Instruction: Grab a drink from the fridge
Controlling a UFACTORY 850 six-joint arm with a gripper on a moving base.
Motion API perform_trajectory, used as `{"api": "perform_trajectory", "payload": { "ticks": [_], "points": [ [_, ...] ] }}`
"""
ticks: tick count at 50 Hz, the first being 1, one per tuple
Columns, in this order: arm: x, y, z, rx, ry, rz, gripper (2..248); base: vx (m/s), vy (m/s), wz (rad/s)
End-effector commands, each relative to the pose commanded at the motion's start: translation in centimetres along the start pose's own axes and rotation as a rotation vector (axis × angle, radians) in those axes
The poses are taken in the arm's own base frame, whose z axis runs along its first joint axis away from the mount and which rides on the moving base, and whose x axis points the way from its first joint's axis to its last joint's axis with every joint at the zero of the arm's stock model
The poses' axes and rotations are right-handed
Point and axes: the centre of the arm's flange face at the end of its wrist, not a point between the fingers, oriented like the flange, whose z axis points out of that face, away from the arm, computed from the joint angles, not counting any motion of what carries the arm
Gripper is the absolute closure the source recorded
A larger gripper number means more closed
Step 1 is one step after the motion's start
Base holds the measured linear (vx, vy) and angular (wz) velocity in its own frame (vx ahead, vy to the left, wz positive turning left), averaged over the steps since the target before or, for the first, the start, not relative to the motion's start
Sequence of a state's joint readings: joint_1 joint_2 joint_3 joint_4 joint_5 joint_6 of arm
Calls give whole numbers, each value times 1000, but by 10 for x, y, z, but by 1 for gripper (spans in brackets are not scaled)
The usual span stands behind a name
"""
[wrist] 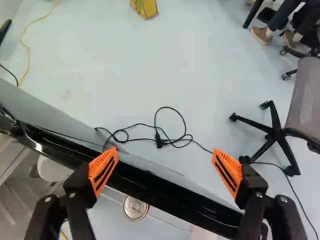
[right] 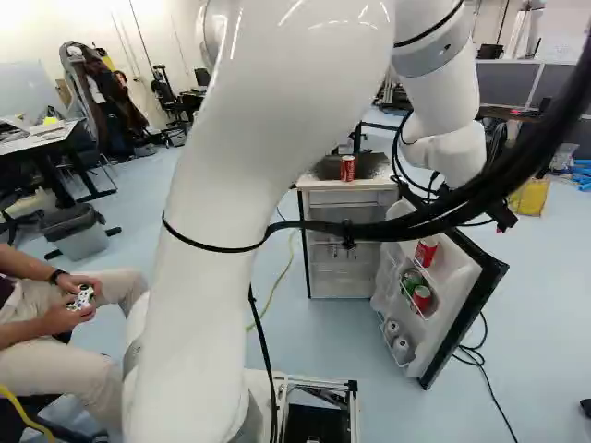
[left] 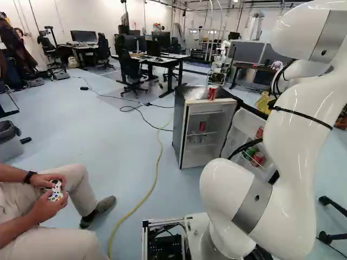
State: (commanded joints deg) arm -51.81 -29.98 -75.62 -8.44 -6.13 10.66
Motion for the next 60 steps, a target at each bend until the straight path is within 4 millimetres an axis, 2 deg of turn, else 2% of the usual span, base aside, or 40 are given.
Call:
{"api": "perform_trajectory", "payload": {
  "ticks": [60],
  "points": [
    [40, -17, 74, -4, -332, 152, 3, 0, 0, 0]
  ]
}}
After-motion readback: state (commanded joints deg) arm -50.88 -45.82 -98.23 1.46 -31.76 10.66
